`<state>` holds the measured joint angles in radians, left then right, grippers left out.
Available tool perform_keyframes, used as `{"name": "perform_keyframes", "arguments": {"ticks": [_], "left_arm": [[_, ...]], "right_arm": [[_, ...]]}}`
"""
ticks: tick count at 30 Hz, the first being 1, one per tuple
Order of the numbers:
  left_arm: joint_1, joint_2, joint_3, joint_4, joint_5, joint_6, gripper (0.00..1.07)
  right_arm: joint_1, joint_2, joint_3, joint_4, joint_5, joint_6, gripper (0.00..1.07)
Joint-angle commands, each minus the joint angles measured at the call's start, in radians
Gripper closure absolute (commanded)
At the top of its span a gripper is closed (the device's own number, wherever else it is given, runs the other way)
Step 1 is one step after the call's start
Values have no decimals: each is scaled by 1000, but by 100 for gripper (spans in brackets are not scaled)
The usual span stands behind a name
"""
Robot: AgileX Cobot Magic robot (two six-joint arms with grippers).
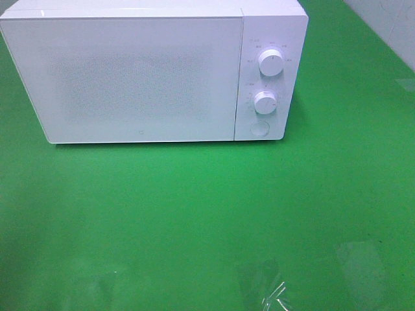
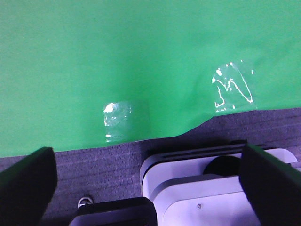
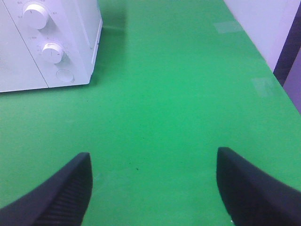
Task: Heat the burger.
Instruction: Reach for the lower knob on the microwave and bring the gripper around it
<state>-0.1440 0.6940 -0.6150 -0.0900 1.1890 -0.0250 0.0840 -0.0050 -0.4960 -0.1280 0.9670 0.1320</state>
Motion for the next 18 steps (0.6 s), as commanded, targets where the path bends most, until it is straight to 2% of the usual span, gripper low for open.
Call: {"name": "perform_keyframes", "arguments": {"ticks": [1, 4, 6, 7, 8, 18], "left_arm": [[0, -164, 60, -22, -55, 13, 9], [0, -197, 69, -22, -65, 13, 9], [0, -348, 100, -24, -119, 25, 9], [0, -348, 100, -24, -119, 25, 9], [0, -417, 99, -22, -119, 42, 9], [0, -604, 99, -47, -120, 47, 9]], "right_arm": [[-4, -26, 1, -3, -8, -7, 36], [-4, -26, 1, -3, -8, -7, 36], [-4, -26, 1, -3, -8, -6, 37], [-4, -26, 1, -3, -8, -6, 37], [-4, -26, 1, -3, -8, -6, 37], [-4, -26, 1, -3, -8, -6, 37]]}}
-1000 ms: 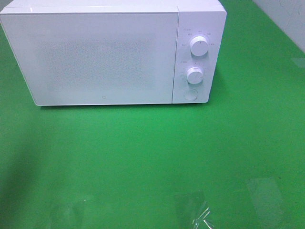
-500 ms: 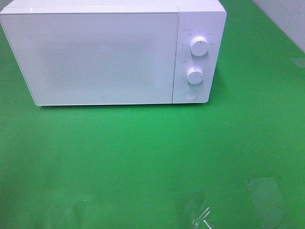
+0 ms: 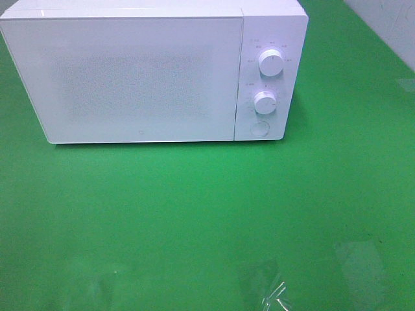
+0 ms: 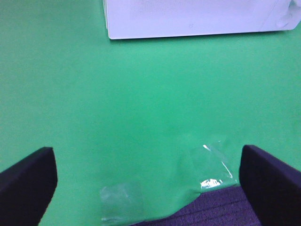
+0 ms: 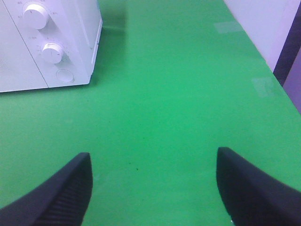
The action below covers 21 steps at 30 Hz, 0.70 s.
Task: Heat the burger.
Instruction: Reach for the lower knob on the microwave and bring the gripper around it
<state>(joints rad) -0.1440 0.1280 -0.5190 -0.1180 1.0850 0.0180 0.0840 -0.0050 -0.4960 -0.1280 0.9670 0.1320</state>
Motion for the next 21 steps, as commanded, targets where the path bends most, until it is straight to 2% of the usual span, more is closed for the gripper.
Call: {"name": "perform_keyframes", "arguments": {"ticks": [1, 8, 10, 11, 14, 21], "left_arm": [[0, -38, 3, -19, -16, 4, 9], [1, -114, 3, -20, -17, 4, 9], [19, -130, 3, -23, -17, 4, 9], [60, -151, 3, -23, -17, 4, 9], [105, -157, 3, -23, -17, 4, 9], [102, -157, 3, -25, -17, 4, 9]], "right_arm": [[-4, -26, 1, -3, -8, -6, 37], [-4, -26, 1, -3, -8, -5, 37], [-4, -26, 1, -3, -8, -5, 37], [-4, -26, 1, -3, -8, -5, 37], [-4, -26, 1, -3, -8, -5, 37], [-4, -26, 1, -3, -8, -5, 37]]}}
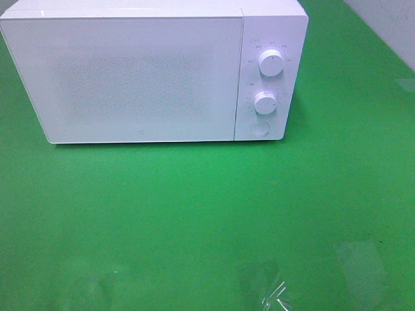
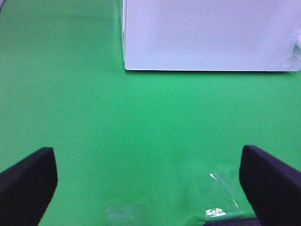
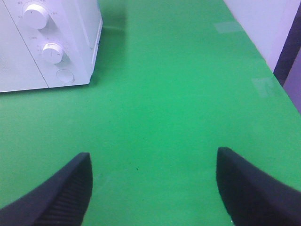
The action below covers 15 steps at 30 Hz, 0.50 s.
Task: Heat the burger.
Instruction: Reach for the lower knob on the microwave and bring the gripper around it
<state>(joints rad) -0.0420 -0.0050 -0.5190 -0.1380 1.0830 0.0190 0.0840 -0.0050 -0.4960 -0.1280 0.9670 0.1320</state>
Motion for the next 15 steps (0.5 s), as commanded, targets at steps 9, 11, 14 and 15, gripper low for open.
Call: {"name": "perform_keyframes", "arguments": {"ticks": [9, 11, 14, 15], "left_arm": [[0, -24, 3, -5, -15, 3, 9], [0, -24, 3, -5, -15, 3, 9], [0, -23, 3, -5, -15, 3, 9], [0, -23, 3, -5, -15, 3, 9]], "right_arm": [[-4, -26, 1, -3, -8, -5, 37], [-4, -26, 1, -3, -8, -5, 37], [-4, -26, 1, -3, -8, -5, 37], [-4, -26, 1, -3, -8, -5, 37]]}}
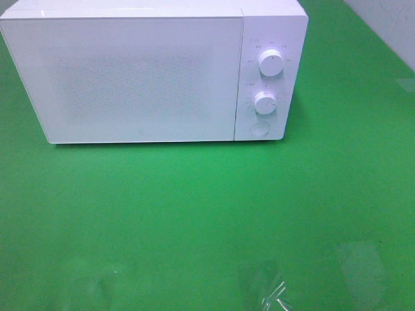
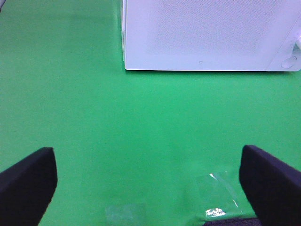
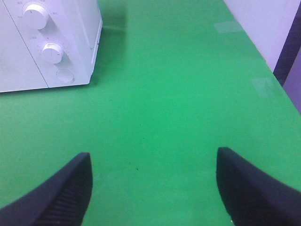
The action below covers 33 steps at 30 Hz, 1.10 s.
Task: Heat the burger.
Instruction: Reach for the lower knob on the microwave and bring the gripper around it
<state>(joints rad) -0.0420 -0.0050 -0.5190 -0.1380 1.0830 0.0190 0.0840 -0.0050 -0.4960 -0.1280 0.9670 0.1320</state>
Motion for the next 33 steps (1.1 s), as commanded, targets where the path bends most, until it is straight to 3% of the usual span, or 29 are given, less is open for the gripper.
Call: {"name": "perform_keyframes", "arguments": {"ticks": [1, 26, 33], "left_arm": [[0, -23, 3, -5, -15, 3, 9], [0, -23, 3, -5, -15, 3, 9], [0, -23, 3, -4, -15, 3, 9]], "right_arm": [[-4, -26, 1, -3, -8, -5, 37], [-4, -26, 1, -15, -10, -7, 37], [-4, 45, -31, -32, -83, -7, 29]]}}
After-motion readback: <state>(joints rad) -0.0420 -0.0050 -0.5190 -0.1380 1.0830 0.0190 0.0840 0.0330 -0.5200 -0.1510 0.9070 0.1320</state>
